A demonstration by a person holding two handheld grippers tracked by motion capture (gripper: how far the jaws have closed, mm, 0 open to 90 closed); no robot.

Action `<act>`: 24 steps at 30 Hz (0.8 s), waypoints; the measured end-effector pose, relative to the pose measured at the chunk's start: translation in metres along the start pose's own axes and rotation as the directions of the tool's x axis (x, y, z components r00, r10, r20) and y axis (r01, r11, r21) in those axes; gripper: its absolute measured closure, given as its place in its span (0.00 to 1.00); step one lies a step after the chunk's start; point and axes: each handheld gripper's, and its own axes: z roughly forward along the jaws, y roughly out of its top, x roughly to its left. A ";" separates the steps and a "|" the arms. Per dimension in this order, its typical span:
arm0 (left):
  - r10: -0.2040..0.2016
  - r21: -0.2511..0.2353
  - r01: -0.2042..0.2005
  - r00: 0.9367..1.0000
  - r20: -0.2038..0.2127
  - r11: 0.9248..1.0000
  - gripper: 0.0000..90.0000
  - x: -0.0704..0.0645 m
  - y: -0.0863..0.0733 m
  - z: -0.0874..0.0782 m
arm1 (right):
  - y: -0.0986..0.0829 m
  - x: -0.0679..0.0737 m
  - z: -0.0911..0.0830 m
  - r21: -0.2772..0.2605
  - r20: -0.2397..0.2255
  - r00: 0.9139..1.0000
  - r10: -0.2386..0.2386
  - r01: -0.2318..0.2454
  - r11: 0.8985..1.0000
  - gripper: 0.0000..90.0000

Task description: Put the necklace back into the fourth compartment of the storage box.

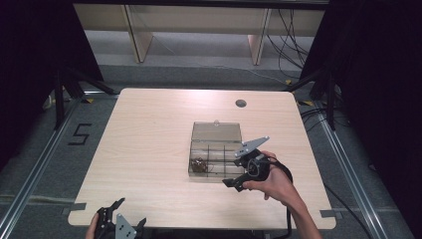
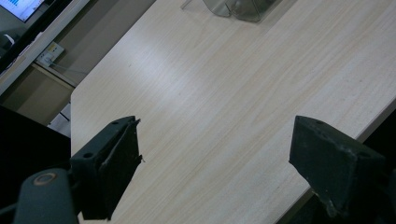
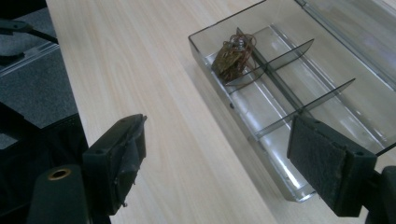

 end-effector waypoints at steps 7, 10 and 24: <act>0.013 -0.012 -0.014 0.999 -0.029 1.000 0.17 -0.001 0.000 0.001 | -0.011 0.002 -0.002 -0.007 -0.015 1.000 -0.012 0.012 1.000 0.23; 0.008 -0.008 -0.008 1.000 -0.008 1.000 0.17 -0.001 0.001 0.000 | -0.013 0.001 -0.005 -0.021 -0.009 1.000 -0.012 0.012 1.000 0.23; -0.008 -0.017 0.008 1.000 -0.009 1.000 0.17 -0.001 -0.001 0.001 | -0.034 -0.001 -0.010 -0.071 -0.015 1.000 0.004 -0.005 0.997 0.22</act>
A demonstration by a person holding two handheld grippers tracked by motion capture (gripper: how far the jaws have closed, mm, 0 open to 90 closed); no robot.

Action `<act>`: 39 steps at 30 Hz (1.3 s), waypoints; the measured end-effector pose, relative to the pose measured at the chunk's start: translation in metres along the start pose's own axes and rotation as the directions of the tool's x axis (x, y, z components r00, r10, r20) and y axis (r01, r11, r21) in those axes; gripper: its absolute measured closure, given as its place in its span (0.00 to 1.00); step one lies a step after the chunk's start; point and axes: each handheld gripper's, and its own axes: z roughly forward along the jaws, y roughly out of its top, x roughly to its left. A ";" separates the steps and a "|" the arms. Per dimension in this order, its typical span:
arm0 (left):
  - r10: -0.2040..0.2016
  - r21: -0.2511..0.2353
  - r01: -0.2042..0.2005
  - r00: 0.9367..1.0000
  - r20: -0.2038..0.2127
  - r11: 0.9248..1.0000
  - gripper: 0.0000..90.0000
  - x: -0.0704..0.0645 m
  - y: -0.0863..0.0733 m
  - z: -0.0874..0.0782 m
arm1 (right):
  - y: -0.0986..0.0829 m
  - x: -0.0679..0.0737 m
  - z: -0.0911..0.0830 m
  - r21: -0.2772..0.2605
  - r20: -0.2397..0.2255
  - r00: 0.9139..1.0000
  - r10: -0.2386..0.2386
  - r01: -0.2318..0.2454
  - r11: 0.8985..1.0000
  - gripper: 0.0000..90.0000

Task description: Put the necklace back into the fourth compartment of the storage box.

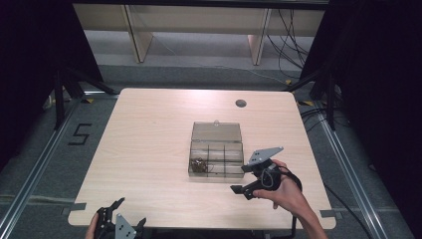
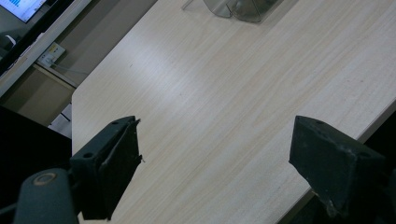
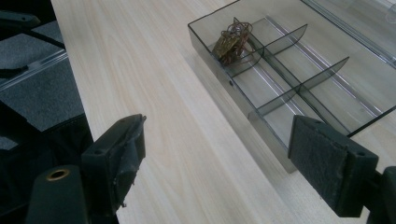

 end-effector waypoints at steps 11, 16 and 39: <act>0.014 0.000 -0.014 1.000 -0.007 1.000 0.17 0.001 0.001 -0.001 | -0.005 0.008 -0.003 -0.032 -0.018 1.000 -0.022 0.022 0.999 0.21; 0.035 0.015 -0.035 0.999 -0.010 0.999 0.17 0.003 0.001 -0.002 | -0.009 0.010 -0.004 -0.022 -0.009 1.000 -0.011 0.011 1.000 0.21; 0.027 0.008 -0.027 1.000 0.002 1.000 0.17 0.001 0.001 -0.001 | -0.033 0.010 -0.017 -0.050 0.025 1.000 0.004 -0.003 0.999 0.21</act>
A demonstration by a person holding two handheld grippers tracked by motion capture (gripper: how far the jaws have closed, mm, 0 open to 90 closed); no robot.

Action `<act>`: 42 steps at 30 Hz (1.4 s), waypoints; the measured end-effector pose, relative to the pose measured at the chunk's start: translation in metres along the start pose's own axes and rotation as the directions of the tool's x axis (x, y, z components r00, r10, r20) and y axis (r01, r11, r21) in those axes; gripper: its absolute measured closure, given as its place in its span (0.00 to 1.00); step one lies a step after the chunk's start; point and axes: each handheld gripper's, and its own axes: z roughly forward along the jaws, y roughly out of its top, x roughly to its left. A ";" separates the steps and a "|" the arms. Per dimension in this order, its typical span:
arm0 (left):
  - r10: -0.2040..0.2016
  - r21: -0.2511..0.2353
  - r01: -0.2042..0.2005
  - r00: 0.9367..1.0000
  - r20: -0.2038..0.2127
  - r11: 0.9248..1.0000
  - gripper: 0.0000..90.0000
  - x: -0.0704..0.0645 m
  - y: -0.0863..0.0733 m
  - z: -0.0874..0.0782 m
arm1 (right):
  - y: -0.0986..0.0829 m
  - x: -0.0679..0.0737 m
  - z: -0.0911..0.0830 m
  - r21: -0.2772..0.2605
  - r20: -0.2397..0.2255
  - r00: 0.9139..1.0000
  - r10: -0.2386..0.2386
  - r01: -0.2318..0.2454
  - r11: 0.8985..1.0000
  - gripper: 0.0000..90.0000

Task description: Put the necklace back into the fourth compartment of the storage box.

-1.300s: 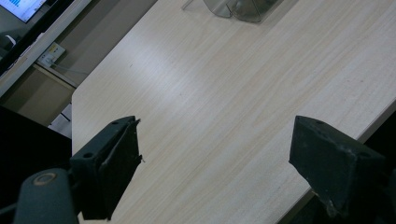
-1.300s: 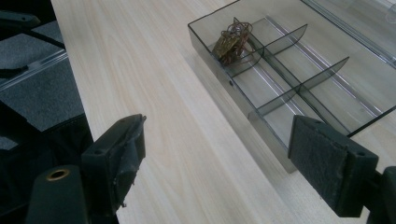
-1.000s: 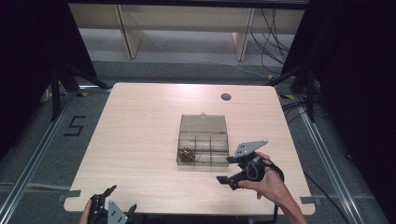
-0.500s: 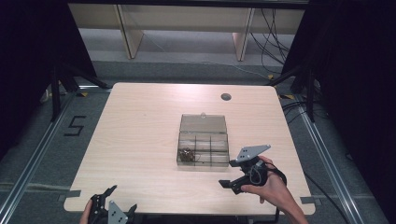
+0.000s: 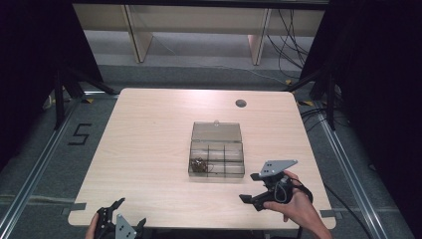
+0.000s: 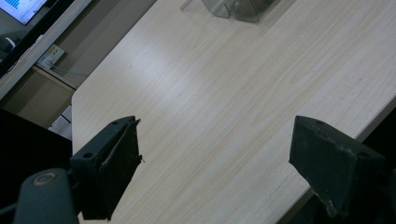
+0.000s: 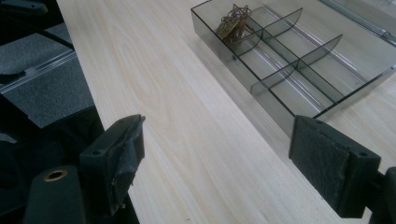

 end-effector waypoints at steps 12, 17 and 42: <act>-0.013 -0.008 0.013 1.000 0.004 1.000 0.17 -0.002 0.000 0.000 | -0.011 0.006 -0.006 -0.005 0.022 1.000 0.005 -0.005 1.000 0.19; -0.004 -0.004 0.004 1.000 0.004 1.000 0.17 -0.001 0.000 0.000 | -0.017 0.009 -0.007 -0.021 0.041 0.999 0.014 -0.013 1.000 0.19; -0.001 0.009 0.001 1.000 0.025 1.000 0.17 -0.004 0.000 0.001 | -0.069 0.017 -0.010 -0.076 0.018 0.997 0.072 -0.071 0.995 0.18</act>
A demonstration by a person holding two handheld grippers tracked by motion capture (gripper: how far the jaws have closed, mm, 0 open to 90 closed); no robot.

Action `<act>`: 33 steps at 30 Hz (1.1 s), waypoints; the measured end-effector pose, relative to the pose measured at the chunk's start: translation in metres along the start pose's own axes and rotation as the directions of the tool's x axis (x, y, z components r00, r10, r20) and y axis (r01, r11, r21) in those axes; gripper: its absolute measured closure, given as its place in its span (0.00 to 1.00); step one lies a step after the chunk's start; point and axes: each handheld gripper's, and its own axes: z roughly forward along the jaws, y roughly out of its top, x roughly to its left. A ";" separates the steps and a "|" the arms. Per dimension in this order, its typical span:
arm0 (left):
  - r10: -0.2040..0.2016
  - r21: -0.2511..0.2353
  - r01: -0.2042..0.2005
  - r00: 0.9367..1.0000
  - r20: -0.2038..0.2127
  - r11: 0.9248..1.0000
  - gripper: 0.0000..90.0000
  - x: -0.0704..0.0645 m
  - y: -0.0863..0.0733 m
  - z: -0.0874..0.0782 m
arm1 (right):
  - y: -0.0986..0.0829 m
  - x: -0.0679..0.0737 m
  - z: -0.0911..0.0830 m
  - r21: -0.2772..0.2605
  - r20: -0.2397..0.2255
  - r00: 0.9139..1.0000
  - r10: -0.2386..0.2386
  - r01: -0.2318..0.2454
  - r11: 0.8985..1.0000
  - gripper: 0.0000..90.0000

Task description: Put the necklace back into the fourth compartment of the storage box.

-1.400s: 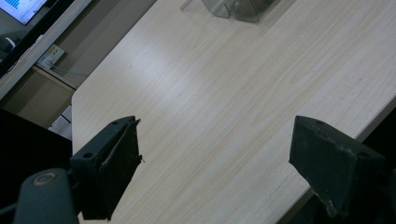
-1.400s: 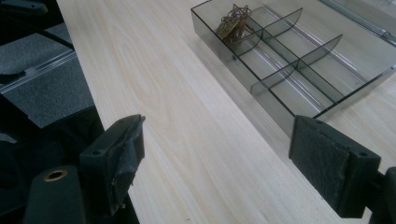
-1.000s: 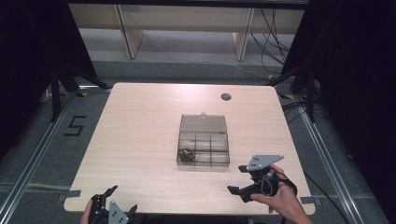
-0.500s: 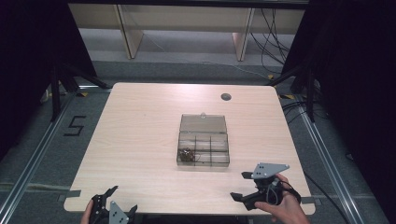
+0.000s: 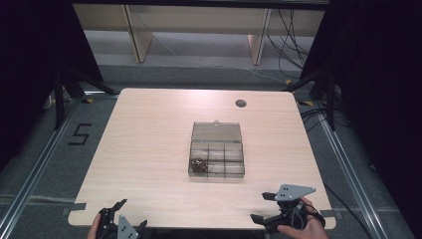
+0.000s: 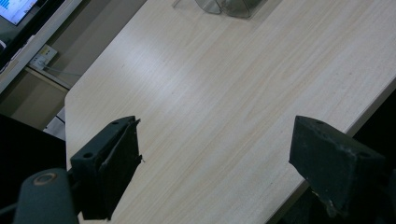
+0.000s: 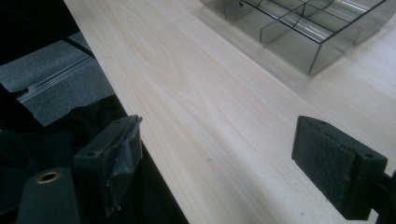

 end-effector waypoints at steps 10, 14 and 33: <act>0.006 -0.019 -0.006 1.000 0.005 1.000 0.17 -0.001 0.000 0.000 | -0.020 -0.003 -0.002 -0.006 0.022 0.999 0.038 -0.038 0.999 0.18; 0.004 -0.024 -0.004 1.000 -0.004 1.000 0.17 -0.001 0.000 0.001 | -0.025 -0.001 0.001 0.005 0.021 0.999 0.038 -0.038 0.999 0.18; 0.015 -0.015 -0.015 1.000 -0.010 1.000 0.17 -0.002 0.001 0.001 | -0.033 0.005 0.002 0.014 0.015 0.999 0.046 -0.046 0.999 0.18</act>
